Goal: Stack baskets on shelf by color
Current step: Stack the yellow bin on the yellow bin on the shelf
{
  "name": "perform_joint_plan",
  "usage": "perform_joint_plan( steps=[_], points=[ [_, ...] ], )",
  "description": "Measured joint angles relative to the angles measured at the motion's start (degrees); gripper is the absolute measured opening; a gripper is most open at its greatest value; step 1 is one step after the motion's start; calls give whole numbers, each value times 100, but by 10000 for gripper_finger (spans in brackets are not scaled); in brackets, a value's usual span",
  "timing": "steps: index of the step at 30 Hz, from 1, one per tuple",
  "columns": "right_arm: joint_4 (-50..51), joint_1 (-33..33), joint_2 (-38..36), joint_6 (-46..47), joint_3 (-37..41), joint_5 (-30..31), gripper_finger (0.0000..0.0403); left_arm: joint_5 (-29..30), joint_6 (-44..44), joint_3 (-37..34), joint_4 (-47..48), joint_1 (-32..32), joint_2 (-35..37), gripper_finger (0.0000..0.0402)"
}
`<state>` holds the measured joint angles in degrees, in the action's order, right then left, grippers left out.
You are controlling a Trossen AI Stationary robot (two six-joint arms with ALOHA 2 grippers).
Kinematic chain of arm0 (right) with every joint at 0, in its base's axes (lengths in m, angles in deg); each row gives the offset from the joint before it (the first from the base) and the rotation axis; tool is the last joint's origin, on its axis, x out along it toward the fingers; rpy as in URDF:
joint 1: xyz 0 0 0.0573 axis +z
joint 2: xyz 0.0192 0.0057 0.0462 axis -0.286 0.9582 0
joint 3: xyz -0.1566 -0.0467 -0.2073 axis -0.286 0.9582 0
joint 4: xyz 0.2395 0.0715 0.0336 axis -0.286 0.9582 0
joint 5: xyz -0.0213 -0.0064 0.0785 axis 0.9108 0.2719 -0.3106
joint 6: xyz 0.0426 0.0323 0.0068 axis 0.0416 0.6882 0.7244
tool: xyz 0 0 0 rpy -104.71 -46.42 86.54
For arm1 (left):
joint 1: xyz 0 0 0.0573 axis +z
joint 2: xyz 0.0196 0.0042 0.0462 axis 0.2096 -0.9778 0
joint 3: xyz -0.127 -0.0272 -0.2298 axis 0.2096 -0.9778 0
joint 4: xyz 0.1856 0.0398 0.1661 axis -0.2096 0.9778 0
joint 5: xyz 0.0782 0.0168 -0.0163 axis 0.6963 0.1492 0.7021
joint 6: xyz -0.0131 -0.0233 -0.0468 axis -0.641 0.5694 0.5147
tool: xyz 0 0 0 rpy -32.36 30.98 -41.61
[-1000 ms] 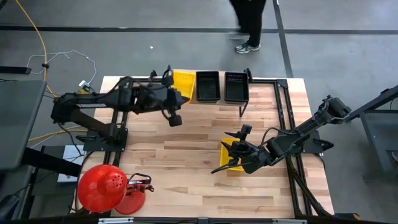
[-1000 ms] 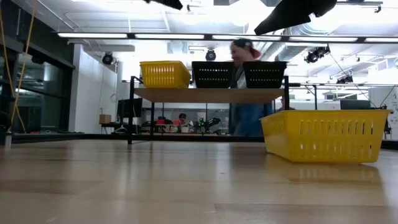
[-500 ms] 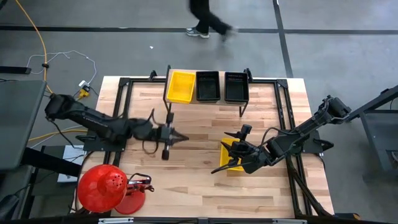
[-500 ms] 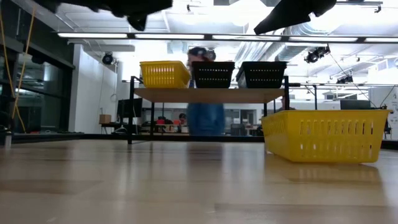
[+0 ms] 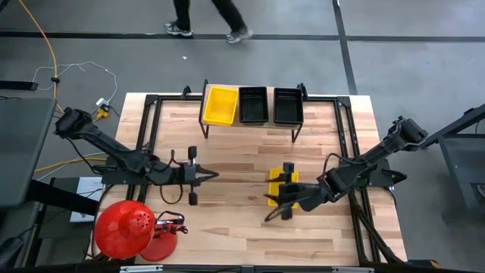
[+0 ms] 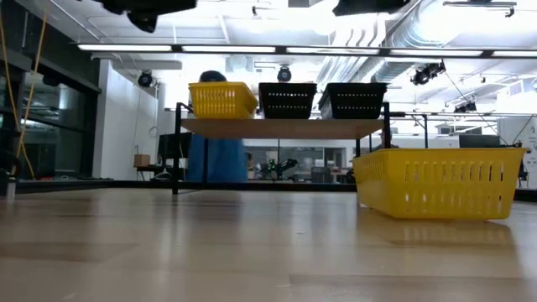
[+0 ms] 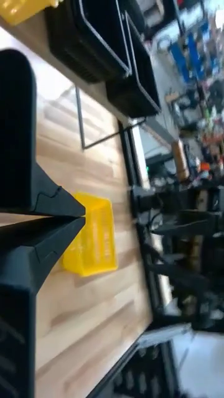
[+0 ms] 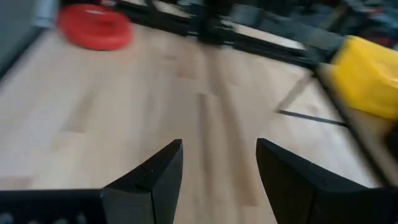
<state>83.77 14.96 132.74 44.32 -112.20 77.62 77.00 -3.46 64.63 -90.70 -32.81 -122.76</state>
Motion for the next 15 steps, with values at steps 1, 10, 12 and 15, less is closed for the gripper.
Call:
perform_joint_plan(
  steps=[1, 10, 12, 15],
  points=[
    [80, 51, 0, 82, -88, -145, 192, -82, 1, -29, 159, -4, 126, 0],
    [1980, 385, -4, 1543, -997, -125, 192, -222, 103, -1633, -1025, 83, 1900, 0],
    [2309, 384, -4, 2115, -1042, -542, 192, -305, 105, -1829, -1034, 123, 2308, 0],
    [2716, 369, 100, 2935, -1044, -1271, 192, -462, 113, -1960, -987, 124, 2723, 0]
  ],
)
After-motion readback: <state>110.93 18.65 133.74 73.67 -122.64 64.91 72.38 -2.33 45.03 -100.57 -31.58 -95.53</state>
